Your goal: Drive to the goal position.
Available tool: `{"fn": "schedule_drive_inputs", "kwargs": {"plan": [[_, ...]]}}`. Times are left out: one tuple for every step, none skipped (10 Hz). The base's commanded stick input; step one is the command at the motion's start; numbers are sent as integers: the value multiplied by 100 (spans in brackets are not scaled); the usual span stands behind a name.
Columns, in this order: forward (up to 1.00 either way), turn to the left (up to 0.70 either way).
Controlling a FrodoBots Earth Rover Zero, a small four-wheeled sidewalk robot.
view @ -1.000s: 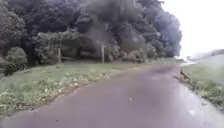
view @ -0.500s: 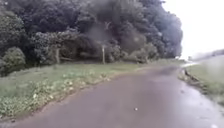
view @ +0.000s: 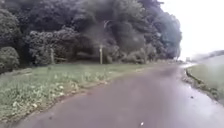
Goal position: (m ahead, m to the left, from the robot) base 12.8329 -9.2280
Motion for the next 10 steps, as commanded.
{"fn": "schedule_drive_inputs", "kwargs": {"plan": [[70, -14], [70, -14], [70, -14], [70, -14], [70, -14], [70, -14], [70, -14], [70, -14], [70, -14], [70, -14]]}}
